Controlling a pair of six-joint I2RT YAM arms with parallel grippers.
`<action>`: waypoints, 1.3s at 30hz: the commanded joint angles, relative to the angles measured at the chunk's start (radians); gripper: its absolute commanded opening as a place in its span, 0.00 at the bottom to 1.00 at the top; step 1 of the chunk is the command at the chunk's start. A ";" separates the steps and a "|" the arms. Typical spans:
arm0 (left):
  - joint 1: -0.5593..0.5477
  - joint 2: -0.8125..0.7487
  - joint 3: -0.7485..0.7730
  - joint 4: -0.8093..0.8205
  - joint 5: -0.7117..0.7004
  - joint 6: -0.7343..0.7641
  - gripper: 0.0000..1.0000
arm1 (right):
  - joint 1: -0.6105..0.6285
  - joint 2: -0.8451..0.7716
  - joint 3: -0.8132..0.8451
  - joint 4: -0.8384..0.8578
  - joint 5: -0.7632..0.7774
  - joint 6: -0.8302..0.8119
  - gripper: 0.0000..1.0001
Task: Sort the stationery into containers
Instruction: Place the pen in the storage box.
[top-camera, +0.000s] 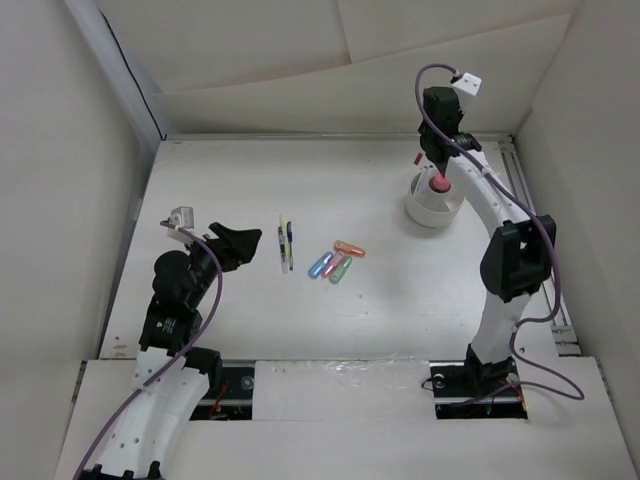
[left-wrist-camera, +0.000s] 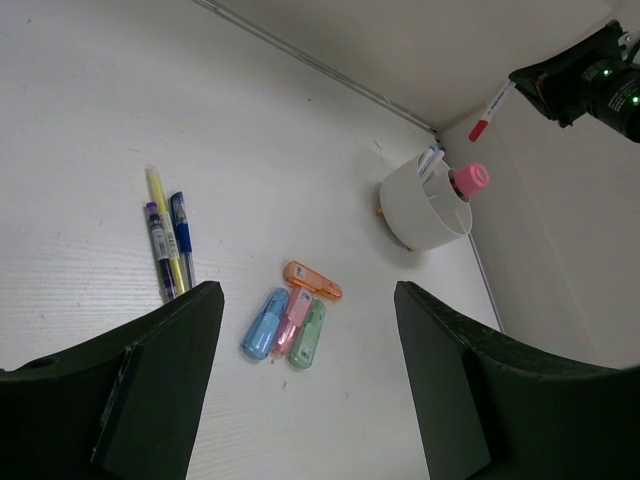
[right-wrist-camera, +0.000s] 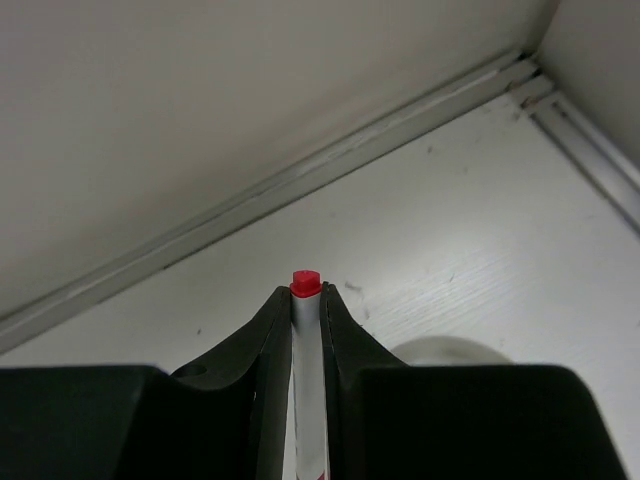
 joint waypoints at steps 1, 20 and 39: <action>-0.002 -0.001 -0.003 0.039 -0.004 0.000 0.66 | 0.012 0.051 0.087 0.108 0.202 -0.136 0.00; -0.002 0.017 -0.003 0.048 -0.013 0.000 0.66 | 0.044 0.168 0.004 0.226 0.334 -0.257 0.00; -0.002 0.017 -0.003 0.048 -0.013 0.000 0.66 | 0.081 0.206 -0.045 0.245 0.409 -0.246 0.07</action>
